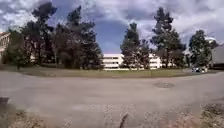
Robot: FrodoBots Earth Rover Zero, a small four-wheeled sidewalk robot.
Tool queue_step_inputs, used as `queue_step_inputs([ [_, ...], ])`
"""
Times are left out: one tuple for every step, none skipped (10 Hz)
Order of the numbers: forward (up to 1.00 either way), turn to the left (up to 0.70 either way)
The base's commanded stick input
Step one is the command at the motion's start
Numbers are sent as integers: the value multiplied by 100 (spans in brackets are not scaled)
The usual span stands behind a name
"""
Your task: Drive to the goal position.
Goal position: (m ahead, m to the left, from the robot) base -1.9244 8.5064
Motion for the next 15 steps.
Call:
queue_step_inputs([
  [0,45],
  [0,45],
  [0,45],
  [0,45],
  [0,45],
  [0,45],
  [0,45],
  [0,45],
  [0,45],
  [0,45],
  [0,45],
  [0,45],
  [0,45],
  [0,45],
  [0,45],
])
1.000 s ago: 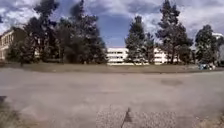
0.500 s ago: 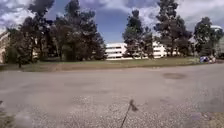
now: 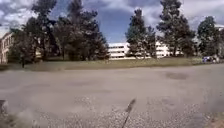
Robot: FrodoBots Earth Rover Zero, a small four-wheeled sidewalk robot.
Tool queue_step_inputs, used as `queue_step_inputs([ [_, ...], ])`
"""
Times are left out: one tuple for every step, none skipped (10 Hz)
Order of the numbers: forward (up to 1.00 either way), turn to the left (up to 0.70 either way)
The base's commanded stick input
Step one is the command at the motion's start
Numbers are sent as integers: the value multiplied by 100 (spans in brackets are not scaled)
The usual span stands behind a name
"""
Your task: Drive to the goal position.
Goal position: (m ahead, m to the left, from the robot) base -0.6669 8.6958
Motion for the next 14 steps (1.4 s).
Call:
queue_step_inputs([
  [0,45],
  [0,45],
  [0,45],
  [0,45],
  [0,45],
  [0,45],
  [20,37],
  [45,27],
  [45,27],
  [45,27],
  [45,27],
  [45,27],
  [45,27],
  [45,27],
])
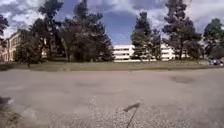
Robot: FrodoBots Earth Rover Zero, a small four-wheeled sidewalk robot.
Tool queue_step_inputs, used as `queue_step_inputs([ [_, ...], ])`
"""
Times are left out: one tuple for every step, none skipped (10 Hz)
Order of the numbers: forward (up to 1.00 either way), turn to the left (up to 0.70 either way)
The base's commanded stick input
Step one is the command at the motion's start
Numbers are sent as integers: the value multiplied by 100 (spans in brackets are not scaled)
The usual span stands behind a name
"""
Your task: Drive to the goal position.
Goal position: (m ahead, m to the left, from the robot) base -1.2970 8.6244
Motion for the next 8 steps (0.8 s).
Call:
queue_step_inputs([
  [45,27],
  [45,27],
  [45,27],
  [45,27],
  [45,27],
  [45,27],
  [45,27],
  [45,27],
])
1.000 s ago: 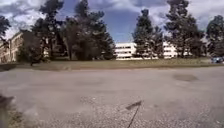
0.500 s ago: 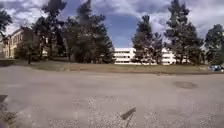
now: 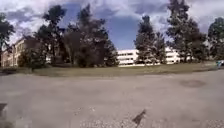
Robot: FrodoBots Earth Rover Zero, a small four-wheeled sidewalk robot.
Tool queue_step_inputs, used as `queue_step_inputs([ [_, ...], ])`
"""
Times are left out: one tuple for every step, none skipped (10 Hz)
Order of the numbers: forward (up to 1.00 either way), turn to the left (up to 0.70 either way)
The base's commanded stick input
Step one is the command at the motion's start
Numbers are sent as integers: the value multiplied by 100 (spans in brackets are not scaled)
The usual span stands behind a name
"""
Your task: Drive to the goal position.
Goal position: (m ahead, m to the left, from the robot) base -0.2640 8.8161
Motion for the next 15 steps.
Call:
queue_step_inputs([
  [45,27],
  [45,27],
  [45,27],
  [45,27],
  [45,27],
  [45,27],
  [45,27],
  [45,27],
  [45,27],
  [45,27],
  [45,27],
  [31,33],
  [0,45],
  [0,45],
  [0,45],
])
